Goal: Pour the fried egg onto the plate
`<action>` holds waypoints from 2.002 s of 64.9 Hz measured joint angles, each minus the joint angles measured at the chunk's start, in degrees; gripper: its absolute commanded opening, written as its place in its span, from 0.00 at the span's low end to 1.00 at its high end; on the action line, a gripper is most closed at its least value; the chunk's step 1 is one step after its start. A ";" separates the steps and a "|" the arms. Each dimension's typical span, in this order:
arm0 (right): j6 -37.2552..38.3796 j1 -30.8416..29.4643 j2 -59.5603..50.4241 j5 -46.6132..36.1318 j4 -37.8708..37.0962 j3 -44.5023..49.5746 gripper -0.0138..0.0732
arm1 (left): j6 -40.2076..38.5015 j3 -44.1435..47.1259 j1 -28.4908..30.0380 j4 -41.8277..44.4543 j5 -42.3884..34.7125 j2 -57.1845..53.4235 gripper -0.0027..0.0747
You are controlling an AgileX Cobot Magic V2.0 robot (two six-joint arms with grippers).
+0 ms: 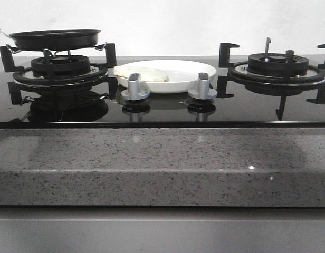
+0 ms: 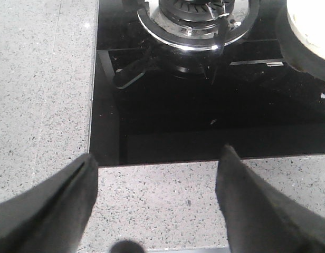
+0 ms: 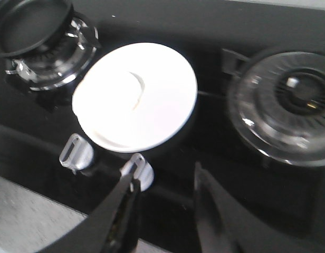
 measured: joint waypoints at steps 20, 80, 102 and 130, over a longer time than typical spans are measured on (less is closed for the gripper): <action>-0.37 0.00 -22.62 -2.71 -3.90 20.50 0.49 | 0.00 0.00 0.00 0.00 0.00 0.00 0.63; -0.47 0.00 -49.30 -1.74 -4.16 45.62 0.08 | 0.00 0.00 0.00 0.00 0.00 0.00 0.20; -0.47 0.00 -49.30 -0.78 -4.16 45.74 0.08 | 0.00 0.00 0.00 -0.10 0.00 0.00 0.01; -0.47 0.00 -49.30 -0.32 -4.16 45.74 0.08 | 0.00 0.00 0.00 -0.10 0.00 0.00 0.01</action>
